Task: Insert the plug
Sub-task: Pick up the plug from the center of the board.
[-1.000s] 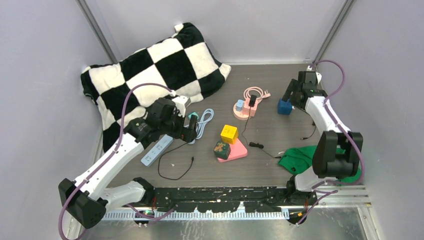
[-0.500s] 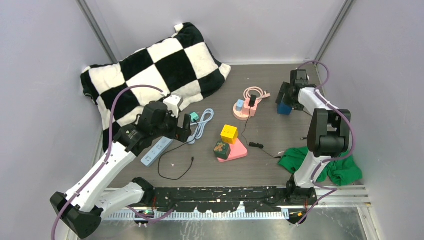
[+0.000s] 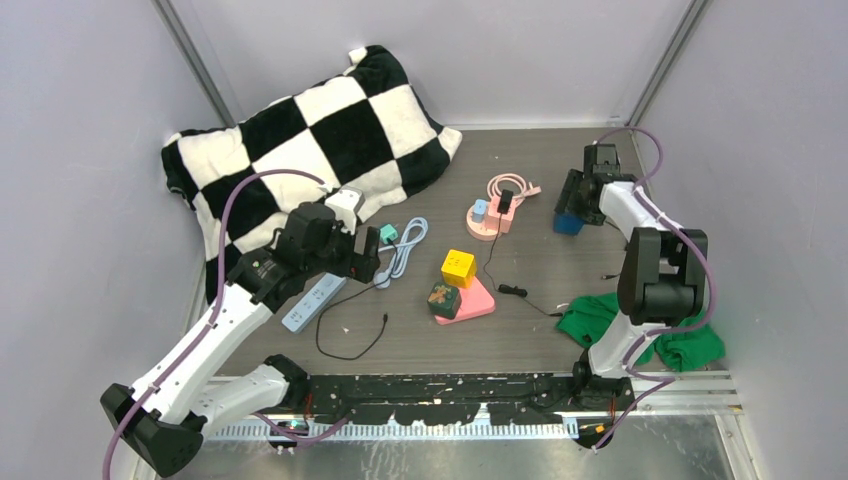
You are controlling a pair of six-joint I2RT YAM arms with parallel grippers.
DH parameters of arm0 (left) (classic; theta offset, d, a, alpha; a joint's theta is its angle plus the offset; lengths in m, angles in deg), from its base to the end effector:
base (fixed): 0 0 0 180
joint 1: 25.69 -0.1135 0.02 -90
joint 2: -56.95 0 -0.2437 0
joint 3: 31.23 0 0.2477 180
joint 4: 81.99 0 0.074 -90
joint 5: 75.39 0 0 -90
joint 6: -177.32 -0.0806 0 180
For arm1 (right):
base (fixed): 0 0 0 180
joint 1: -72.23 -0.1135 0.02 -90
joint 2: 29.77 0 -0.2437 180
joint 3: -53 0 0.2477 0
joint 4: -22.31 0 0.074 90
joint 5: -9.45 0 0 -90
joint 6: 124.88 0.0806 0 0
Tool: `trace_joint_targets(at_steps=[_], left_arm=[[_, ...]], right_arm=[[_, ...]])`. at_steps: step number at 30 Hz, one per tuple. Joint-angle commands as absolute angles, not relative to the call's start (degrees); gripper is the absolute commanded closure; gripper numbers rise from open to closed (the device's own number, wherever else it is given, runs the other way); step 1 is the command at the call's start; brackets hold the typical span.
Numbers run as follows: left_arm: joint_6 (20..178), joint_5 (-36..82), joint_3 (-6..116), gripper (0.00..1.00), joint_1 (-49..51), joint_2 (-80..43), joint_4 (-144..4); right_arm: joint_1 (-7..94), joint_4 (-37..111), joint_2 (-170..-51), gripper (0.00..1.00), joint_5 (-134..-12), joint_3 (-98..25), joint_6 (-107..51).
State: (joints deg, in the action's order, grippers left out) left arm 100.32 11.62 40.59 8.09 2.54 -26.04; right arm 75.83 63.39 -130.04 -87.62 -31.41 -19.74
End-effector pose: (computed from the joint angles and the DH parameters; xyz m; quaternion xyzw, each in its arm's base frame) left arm 0.1980 -0.1274 0.2895 0.1513 0.8878 -0.1507 0.4077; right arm 0.3843 -0.0341 0.1565 0.1731 0.9412 -0.0303 0.2885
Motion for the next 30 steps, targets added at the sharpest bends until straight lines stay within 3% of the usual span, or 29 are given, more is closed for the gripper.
trace_joint_targets(at_steps=[1, 12, 17, 20, 30], left_arm=[[99.2, 11.8, 39.8, 0.05, 8.0, 3.4, -27.9], [92.4, 26.7, 33.7, 0.12, 8.1, 6.9, -36.6], [80.6, 40.0, 24.3, 0.19, 8.2, 15.0, -49.6], [75.8, 44.1, 20.8, 0.19, 8.2, 20.1, -55.5], [52.0, 55.4, 28.6, 0.16, 10.5, 18.6, -48.0]], right_arm=[[75.8, 64.1, -123.4, 0.58, -86.7, -31.6, -18.2], [75.1, 75.3, -111.6, 0.60, -75.6, -31.2, -11.6], [72.3, 80.9, -104.1, 0.60, -70.3, -31.3, -9.8], [68.1, 82.3, -99.4, 0.60, -67.0, -30.9, -8.2], [61.2, 81.9, -91.2, 0.61, -47.7, -29.0, -2.9]])
